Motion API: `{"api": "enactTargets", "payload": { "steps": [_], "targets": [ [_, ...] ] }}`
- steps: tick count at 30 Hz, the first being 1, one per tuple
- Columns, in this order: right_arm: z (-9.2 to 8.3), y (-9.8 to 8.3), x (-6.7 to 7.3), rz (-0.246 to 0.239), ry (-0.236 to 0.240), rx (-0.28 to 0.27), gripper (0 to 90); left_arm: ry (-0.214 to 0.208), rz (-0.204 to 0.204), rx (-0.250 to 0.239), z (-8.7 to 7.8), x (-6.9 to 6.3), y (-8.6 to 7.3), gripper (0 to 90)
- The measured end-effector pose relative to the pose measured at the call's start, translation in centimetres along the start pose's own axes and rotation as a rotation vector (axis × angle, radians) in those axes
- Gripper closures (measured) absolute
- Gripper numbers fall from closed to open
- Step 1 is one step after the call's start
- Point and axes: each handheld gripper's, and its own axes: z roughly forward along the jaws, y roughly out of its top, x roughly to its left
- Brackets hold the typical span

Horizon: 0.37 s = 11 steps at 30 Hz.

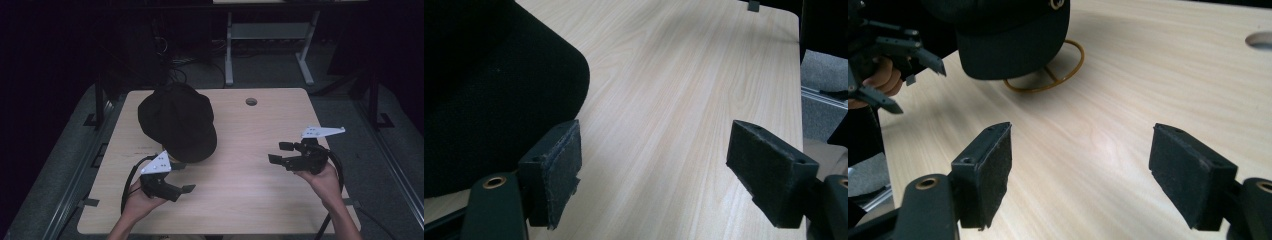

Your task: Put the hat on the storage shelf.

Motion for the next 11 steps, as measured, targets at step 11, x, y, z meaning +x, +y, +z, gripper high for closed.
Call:
{"api": "enactTargets", "payload": {
  "steps": [11],
  "targets": [
    [-1.8,-4.0,0.7,0.031,-0.034,-0.015,21.4,-0.01,0.002,-0.008,0.3,0.0,0.4,21.7]
  ]
}}
